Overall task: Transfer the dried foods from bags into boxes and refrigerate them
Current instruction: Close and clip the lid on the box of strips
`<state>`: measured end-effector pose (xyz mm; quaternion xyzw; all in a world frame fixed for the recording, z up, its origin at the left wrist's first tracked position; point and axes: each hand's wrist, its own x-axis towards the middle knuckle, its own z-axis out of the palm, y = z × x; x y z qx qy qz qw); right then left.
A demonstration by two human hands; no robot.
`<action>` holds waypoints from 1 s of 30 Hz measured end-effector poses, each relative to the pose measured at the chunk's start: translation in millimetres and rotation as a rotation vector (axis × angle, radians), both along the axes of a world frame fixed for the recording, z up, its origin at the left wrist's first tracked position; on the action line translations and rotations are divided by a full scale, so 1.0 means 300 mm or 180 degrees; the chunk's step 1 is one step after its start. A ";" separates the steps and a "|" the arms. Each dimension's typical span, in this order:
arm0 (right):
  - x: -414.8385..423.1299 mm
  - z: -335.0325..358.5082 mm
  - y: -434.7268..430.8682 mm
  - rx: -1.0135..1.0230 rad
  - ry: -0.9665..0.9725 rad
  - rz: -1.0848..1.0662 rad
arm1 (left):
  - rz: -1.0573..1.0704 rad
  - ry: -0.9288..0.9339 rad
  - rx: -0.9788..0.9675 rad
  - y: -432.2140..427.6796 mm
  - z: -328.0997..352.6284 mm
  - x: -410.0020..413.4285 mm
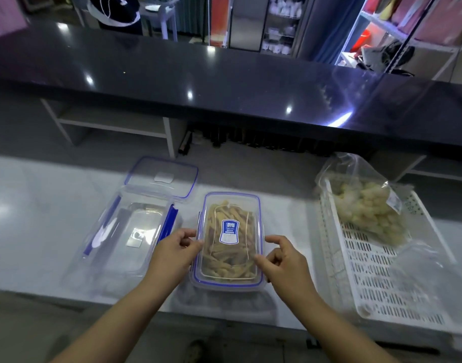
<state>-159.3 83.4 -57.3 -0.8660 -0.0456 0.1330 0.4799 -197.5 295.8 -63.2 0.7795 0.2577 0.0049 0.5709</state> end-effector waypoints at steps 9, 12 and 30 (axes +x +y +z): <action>0.072 -0.022 0.027 -0.0218 -0.0046 -0.0144 | 0.0018 0.0147 0.0284 0.011 -0.010 0.066; 0.095 -0.031 0.031 -0.0290 0.0094 -0.0192 | -0.0071 0.0228 0.0425 0.016 0.007 0.102; 0.059 -0.039 0.016 -0.0463 0.0143 -0.0084 | -0.0439 0.0762 0.0042 0.047 0.008 0.086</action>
